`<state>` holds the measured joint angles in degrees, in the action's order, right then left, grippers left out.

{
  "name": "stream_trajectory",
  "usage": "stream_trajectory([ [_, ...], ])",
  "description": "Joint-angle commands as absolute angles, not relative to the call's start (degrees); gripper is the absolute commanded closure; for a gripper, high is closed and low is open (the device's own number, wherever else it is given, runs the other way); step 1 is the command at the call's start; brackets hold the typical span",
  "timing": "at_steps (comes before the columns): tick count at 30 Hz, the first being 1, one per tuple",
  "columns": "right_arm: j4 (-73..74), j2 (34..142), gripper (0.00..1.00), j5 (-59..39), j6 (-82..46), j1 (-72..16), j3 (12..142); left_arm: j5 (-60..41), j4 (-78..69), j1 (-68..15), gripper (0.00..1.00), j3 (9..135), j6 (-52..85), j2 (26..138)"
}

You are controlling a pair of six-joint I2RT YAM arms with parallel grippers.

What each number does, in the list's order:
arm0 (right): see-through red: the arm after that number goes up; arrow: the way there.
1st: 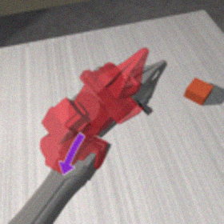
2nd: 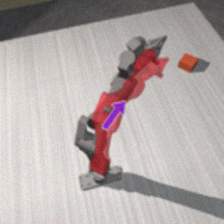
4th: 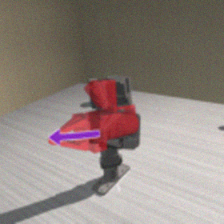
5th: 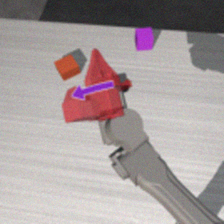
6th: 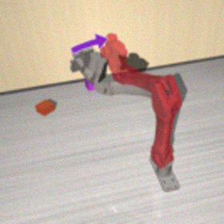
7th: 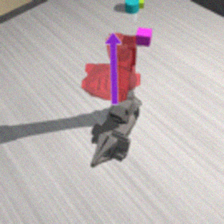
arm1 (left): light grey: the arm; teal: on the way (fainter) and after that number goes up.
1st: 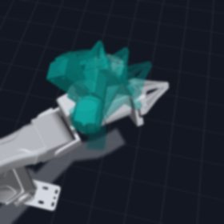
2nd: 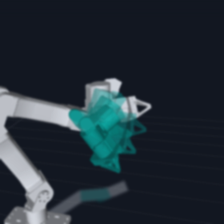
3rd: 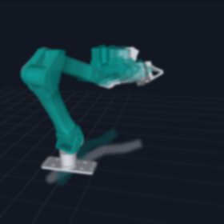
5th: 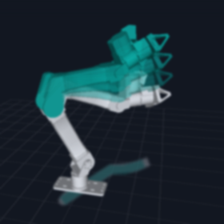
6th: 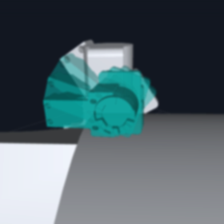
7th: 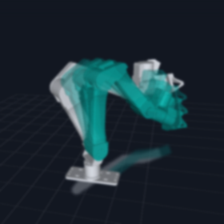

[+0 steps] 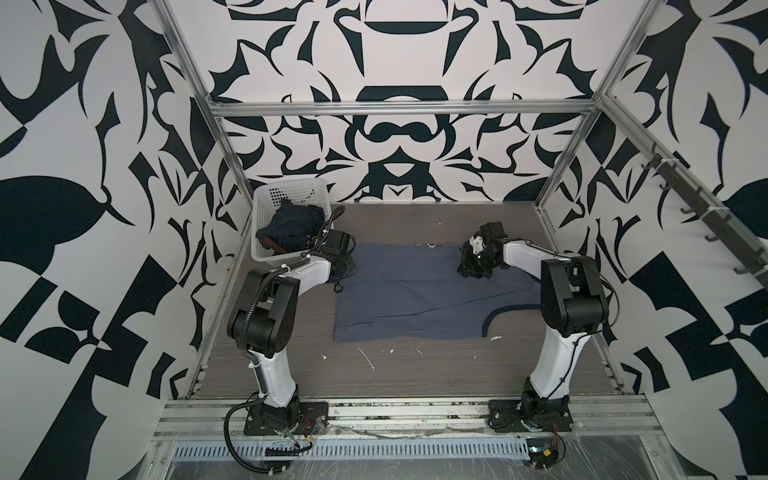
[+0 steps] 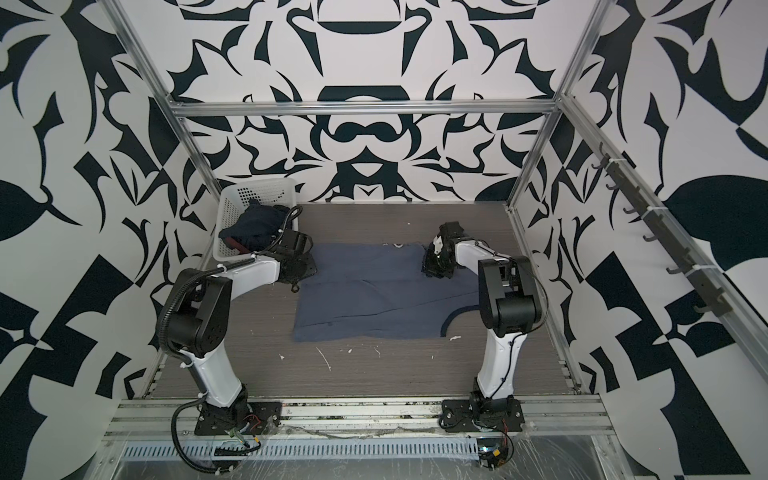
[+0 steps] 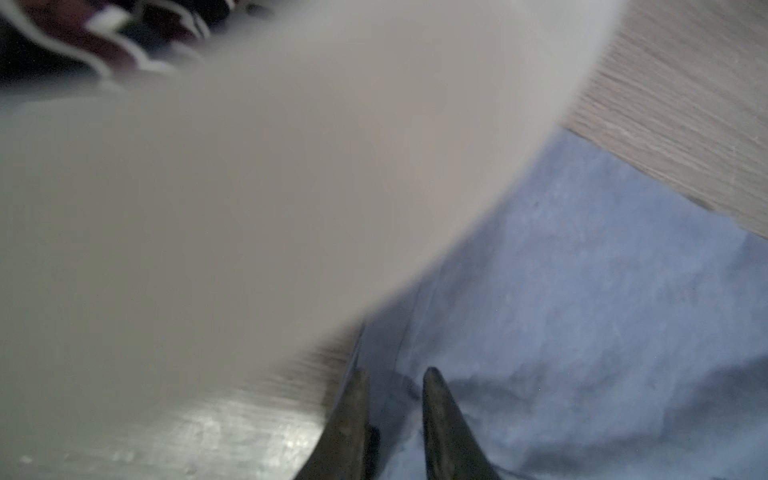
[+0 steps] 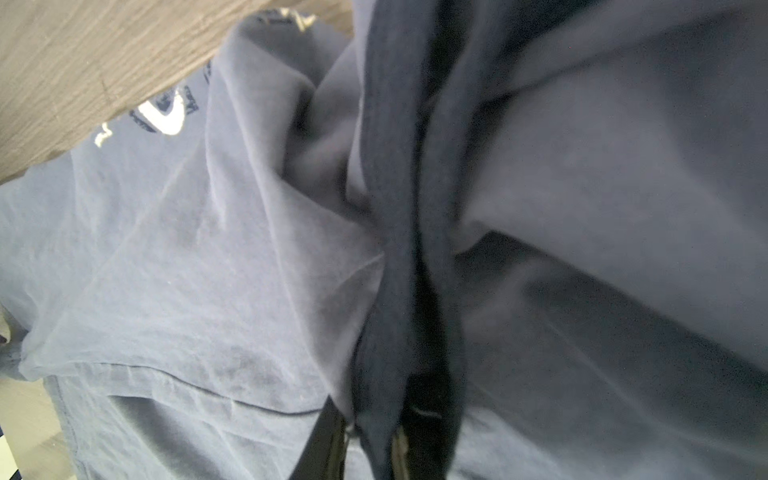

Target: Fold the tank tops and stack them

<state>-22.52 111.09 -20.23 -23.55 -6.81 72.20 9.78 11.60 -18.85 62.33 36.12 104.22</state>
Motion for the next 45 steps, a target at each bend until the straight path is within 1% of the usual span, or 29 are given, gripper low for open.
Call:
stream_trajectory([
  [1,-23.55,109.49,0.79,-19.86,-22.95,-7.03,73.67,7.54,15.92,-18.37,0.73,59.09,36.48,104.36],
  [5,-23.49,109.49,0.79,-19.86,-23.16,-7.08,73.65,5.79,14.56,-18.37,0.75,58.48,36.6,104.65],
  [7,-23.55,109.42,0.8,-19.82,-23.16,-7.04,73.75,5.46,14.11,-18.37,0.79,58.53,36.56,104.92],
  [11,-23.84,109.0,0.86,-19.78,-23.12,-7.08,74.0,5.23,14.14,-18.37,0.93,59.26,36.39,105.05],
  [13,-23.66,108.38,0.9,-19.69,-23.25,-7.08,73.75,5.01,14.23,-18.37,0.97,59.46,36.36,104.64],
  [14,-23.47,107.96,0.91,-19.61,-23.37,-7.03,73.58,5.01,14.25,-18.37,0.99,59.34,36.39,104.3],
  [15,-23.38,107.47,0.92,-19.52,-23.46,-7.03,73.39,4.99,14.33,-18.37,1.0,59.26,36.39,103.88],
  [20,-23.64,104.86,0.96,-19.04,-23.54,-7.05,72.89,4.75,13.16,-18.58,1.0,57.27,36.65,100.02],
  [24,-24.06,100.69,0.98,-17.91,-23.63,-6.78,71.62,5.94,12.83,-19.96,1.0,55.83,36.48,93.35],
  [29,-24.15,92.05,1.0,-17.52,-23.65,-6.42,69.06,7.28,11.84,-20.76,1.0,53.44,36.39,82.39],
  [32,-25.17,85.4,1.0,-17.57,-23.15,-6.33,68.25,8.72,11.17,-20.79,1.0,51.48,36.61,73.68],
  [34,-26.88,80.57,1.0,-17.84,-22.39,-6.33,69.08,9.65,11.38,-20.74,1.0,50.81,36.83,65.82],
  [40,-35.06,67.62,1.0,-17.57,-19.63,-6.31,77.76,12.38,13.71,-20.72,1.0,53.91,34.65,48.33],
  [45,-42.38,59.79,1.0,-16.44,-18.11,-6.32,88.93,11.13,17.52,-20.69,1.0,62.28,30.77,40.45],
])
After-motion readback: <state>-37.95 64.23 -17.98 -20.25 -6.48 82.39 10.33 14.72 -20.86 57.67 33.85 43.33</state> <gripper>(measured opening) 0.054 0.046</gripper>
